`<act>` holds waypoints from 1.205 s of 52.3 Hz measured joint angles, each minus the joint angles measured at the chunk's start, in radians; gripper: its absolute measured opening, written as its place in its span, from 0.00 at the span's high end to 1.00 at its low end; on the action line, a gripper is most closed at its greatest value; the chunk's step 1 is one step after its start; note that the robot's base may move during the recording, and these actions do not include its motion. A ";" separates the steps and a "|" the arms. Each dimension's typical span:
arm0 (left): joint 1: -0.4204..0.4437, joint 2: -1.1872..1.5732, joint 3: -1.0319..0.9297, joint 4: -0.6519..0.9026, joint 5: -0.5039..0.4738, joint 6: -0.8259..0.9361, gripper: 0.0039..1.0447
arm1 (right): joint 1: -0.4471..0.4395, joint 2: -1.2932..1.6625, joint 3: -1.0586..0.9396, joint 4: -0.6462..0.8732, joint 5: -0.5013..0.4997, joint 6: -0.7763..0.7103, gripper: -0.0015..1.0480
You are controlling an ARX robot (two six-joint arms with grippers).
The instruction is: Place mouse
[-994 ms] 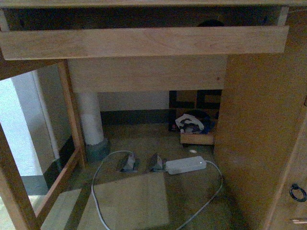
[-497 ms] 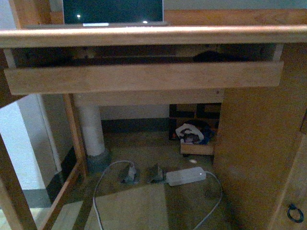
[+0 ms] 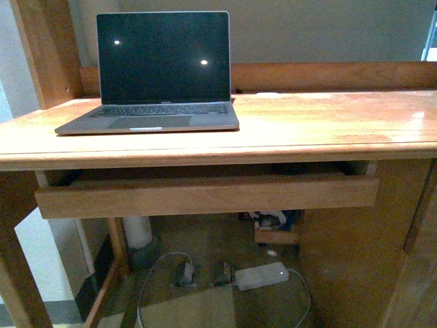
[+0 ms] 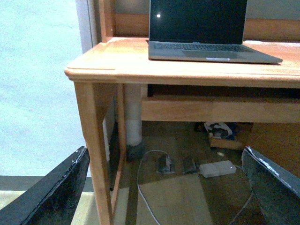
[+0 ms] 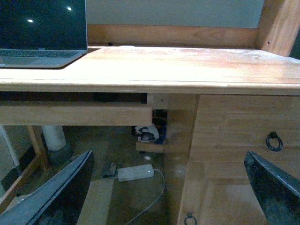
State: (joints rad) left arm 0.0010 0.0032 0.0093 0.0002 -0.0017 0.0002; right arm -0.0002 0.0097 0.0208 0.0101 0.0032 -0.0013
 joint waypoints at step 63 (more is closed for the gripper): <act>0.007 1.635 0.429 1.054 0.187 -0.998 0.06 | 0.000 0.000 0.000 0.000 0.000 0.000 0.06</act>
State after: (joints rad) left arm 0.0082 1.6382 0.4385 1.0542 0.1848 -0.9974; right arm -0.0002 0.0097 0.0208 0.0097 0.0032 -0.0013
